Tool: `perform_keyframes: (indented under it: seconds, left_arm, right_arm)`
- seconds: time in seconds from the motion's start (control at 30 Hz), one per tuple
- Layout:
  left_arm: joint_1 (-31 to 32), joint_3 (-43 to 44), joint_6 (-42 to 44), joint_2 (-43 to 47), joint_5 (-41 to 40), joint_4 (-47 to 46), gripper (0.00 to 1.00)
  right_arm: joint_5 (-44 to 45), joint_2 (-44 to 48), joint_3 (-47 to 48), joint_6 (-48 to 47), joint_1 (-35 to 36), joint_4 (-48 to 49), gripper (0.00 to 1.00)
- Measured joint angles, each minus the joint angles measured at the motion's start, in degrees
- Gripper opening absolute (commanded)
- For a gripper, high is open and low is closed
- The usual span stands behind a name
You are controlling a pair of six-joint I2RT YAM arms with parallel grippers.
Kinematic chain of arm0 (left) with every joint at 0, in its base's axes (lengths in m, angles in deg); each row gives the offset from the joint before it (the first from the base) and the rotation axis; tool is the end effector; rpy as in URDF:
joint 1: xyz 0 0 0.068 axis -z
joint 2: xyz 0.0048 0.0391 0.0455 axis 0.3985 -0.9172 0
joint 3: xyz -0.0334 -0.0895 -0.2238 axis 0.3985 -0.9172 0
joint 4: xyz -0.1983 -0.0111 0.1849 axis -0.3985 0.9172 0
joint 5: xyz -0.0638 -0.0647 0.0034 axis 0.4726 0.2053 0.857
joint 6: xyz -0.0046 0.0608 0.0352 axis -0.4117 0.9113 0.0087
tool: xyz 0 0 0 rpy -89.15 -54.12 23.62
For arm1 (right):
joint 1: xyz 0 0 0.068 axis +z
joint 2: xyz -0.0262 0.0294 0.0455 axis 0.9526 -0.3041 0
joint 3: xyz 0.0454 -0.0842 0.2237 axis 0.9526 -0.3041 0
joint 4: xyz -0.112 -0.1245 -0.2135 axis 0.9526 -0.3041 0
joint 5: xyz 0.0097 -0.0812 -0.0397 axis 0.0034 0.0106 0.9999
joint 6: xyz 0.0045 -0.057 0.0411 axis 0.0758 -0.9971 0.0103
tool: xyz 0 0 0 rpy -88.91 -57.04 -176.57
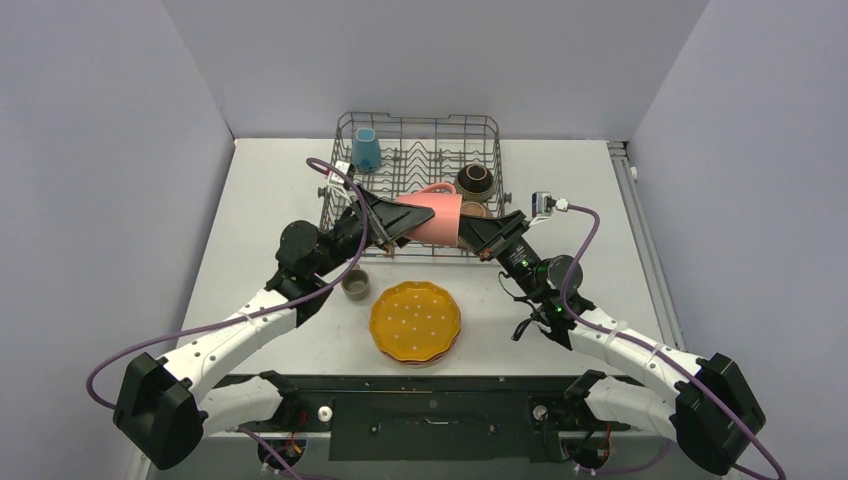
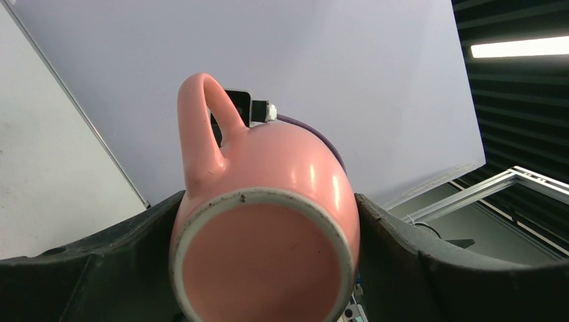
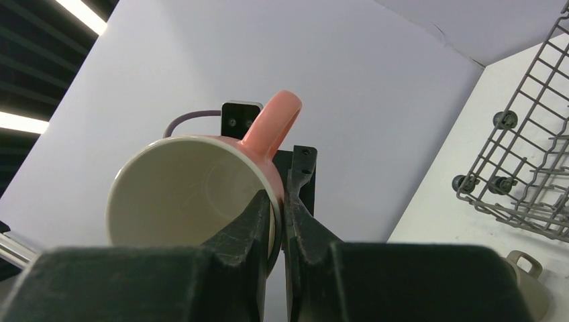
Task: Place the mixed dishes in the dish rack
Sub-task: Pick up the cup at the center of the board.
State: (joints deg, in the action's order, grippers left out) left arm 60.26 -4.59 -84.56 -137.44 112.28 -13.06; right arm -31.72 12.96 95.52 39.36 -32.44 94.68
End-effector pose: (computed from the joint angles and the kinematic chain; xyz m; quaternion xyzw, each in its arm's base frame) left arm 0.2246 -0.1961 0.3355 -0.0519 0.5832 -0.7431 0.3242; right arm 0.2063 0.1848 0.2896 0.0885 0.5508 0.7147 0.4220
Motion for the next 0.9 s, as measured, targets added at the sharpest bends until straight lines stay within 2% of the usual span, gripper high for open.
perform_keyframes:
  seconds: [0.03, 0.1, 0.23, 0.27, 0.43, 0.57, 0.9]
  left_arm:
    - [0.0, 0.0, 0.0, 0.0, 0.0, 0.0, 0.36]
    - [0.0, 0.0, 0.0, 0.0, 0.0, 0.0, 0.25]
    - [0.0, 0.0, 0.0, 0.0, 0.0, 0.0, 0.04]
    - [0.0, 0.0, 0.0, 0.0, 0.0, 0.0, 0.00]
    - [0.0, 0.0, 0.0, 0.0, 0.2, 0.0, 0.00]
    - [0.1, 0.0, 0.2, 0.0, 0.7, 0.1, 0.00]
    - [-0.5, 0.2, 2.0, 0.0, 1.9, 2.1, 0.00]
  right_arm:
    - [0.0, 0.0, 0.0, 0.1, 0.0, 0.0, 0.00]
    - [0.0, 0.0, 0.0, 0.1, 0.0, 0.0, 0.00]
    - [0.0, 0.0, 0.0, 0.1, 0.0, 0.0, 0.00]
    - [0.0, 0.1, 0.0, 0.1, 0.0, -0.1, 0.03]
    - [0.0, 0.6, 0.0, 0.5, -0.2, -0.8, 0.22]
    - [0.0, 2.2, -0.2, 0.9, -0.6, -1.4, 0.30]
    - [-0.1, 6.4, -1.2, 0.1, -1.9, -6.0, 0.36]
